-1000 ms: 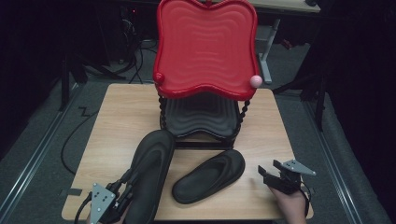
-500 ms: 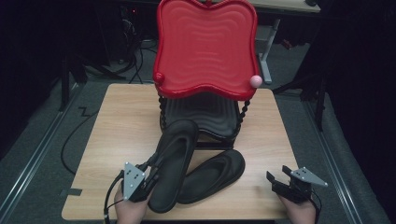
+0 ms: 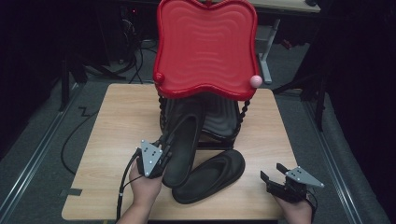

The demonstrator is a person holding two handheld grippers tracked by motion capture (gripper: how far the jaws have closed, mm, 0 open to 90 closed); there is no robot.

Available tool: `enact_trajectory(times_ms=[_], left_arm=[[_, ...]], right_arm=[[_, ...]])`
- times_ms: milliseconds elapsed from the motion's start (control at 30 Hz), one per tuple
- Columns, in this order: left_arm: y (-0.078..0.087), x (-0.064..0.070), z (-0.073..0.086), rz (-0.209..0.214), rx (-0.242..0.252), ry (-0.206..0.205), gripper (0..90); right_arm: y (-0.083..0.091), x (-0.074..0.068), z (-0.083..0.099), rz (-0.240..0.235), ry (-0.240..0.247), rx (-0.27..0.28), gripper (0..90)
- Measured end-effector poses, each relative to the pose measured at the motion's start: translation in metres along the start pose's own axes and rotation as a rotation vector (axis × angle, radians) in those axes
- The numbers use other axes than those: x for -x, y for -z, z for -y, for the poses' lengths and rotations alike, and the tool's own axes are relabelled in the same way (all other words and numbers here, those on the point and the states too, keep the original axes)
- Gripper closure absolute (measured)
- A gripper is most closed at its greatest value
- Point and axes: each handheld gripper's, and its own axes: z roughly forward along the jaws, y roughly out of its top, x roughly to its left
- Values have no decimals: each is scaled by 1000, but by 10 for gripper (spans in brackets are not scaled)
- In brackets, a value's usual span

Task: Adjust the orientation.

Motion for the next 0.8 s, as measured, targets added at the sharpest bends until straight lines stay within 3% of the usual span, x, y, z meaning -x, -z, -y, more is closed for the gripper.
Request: enact_trajectory(times_ms=[167,467,800], left_arm=[[-16,-2,5,10,5,0,763],[-34,3,13,1,11,36,762],[-36,5,10,-13,23,41,762]], right_arm=[[-1,-16,-14,-14,-1,30,229],[-6,-52,-45,-97,94,62,293],[-21,-84,-82,-163,102,134,322]])
